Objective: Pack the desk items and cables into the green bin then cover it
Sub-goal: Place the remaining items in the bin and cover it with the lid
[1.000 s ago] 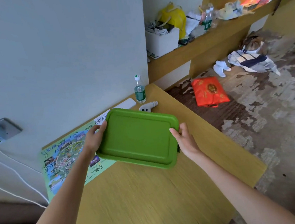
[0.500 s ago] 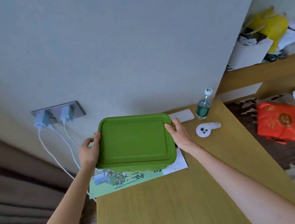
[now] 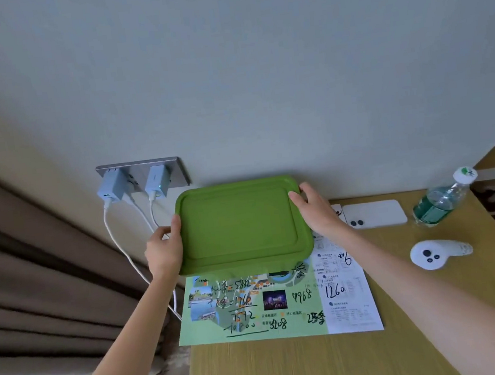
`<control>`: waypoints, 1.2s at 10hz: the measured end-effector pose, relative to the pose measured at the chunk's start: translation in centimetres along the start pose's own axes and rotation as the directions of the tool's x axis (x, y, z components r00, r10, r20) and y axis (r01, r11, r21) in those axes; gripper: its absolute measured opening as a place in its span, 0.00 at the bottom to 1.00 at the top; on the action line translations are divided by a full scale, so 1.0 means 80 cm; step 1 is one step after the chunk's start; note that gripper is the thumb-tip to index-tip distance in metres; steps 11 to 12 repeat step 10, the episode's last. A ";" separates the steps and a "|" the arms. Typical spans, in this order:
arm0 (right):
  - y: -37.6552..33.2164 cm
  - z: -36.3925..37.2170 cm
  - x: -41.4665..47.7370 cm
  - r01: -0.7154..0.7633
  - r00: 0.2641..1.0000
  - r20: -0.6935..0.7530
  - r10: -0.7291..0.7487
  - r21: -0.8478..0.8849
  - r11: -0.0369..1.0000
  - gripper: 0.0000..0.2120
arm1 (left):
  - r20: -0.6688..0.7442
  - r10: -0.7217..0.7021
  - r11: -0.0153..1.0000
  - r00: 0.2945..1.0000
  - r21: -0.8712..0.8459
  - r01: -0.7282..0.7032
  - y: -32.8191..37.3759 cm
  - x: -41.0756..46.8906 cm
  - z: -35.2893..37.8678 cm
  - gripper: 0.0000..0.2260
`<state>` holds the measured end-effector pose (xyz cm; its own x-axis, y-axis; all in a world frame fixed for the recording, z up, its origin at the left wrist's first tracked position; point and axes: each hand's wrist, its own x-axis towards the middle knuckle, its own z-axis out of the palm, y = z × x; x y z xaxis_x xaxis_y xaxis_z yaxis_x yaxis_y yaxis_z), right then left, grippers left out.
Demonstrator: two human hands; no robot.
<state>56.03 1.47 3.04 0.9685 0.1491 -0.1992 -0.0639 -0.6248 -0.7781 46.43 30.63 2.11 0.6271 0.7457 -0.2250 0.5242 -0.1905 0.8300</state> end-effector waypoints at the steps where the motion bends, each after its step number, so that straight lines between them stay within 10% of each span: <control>1: 0.002 0.009 0.012 -0.002 1.000 -0.016 0.001 -0.017 1.000 0.14 | -0.024 0.010 0.999 1.000 0.033 -0.010 0.001 0.011 0.006 0.23; 7: -0.018 0.012 0.014 -0.058 0.994 -0.102 0.035 -0.231 0.971 0.20 | 0.006 0.075 0.951 0.997 0.301 -0.074 0.017 0.017 0.015 0.27; 12: -0.114 -0.018 -0.075 0.204 0.960 -0.120 -0.252 -0.310 0.928 0.18 | 0.221 0.127 0.920 0.967 0.339 -0.198 0.081 -0.045 -0.033 0.20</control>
